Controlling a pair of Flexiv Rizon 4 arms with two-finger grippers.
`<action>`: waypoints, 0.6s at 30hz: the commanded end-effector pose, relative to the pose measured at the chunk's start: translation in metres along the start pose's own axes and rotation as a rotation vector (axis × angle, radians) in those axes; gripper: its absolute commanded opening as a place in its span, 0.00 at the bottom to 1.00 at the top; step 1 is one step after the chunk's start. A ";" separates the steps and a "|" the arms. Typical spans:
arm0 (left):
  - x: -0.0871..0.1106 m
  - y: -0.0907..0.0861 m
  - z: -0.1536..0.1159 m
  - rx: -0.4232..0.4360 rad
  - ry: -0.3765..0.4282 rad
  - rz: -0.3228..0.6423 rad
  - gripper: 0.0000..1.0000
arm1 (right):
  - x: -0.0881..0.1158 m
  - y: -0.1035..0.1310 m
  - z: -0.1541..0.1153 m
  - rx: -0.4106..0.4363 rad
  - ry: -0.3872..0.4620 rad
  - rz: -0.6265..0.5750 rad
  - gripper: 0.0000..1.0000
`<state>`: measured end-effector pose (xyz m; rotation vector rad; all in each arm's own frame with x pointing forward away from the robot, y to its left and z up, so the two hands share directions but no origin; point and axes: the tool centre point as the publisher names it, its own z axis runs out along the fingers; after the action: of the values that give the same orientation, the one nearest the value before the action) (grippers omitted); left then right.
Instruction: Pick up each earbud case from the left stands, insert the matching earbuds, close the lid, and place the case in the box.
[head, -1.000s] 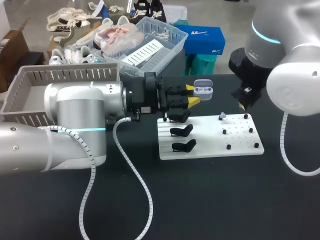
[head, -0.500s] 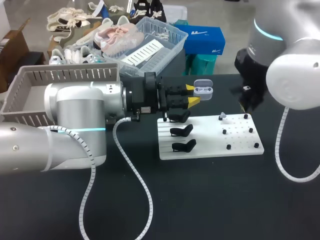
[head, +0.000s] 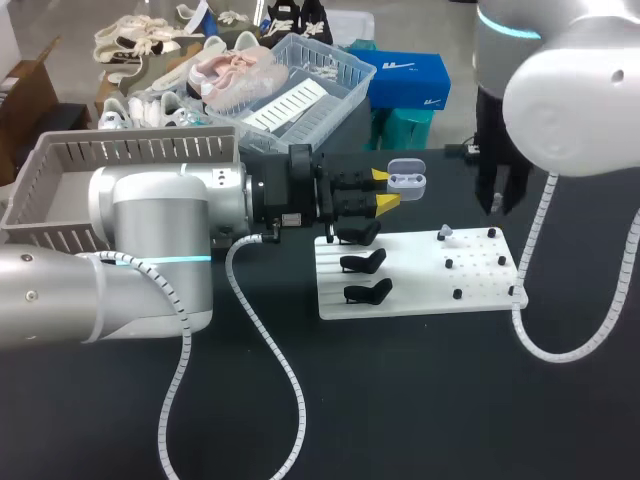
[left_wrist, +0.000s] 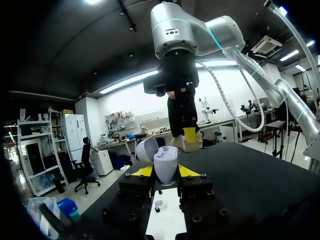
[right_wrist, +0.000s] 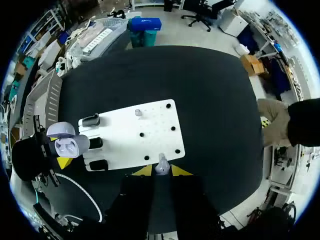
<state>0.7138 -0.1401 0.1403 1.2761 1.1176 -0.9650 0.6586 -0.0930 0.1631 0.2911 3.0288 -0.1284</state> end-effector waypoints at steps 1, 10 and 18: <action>0.000 -0.001 0.000 -0.004 -0.001 0.002 0.00 | 0.005 0.006 -0.015 0.056 0.032 0.281 0.00; 0.000 -0.001 0.000 -0.004 -0.001 0.002 0.00 | 0.003 0.020 -0.033 -0.004 0.022 0.463 0.00; 0.000 -0.001 0.000 -0.004 -0.001 0.002 0.00 | 0.000 0.035 -0.047 -0.073 0.010 0.548 0.00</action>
<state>0.7138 -0.1401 0.1403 1.2760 1.1175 -0.9649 0.6670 -0.0536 0.2049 1.0817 2.8411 -0.0023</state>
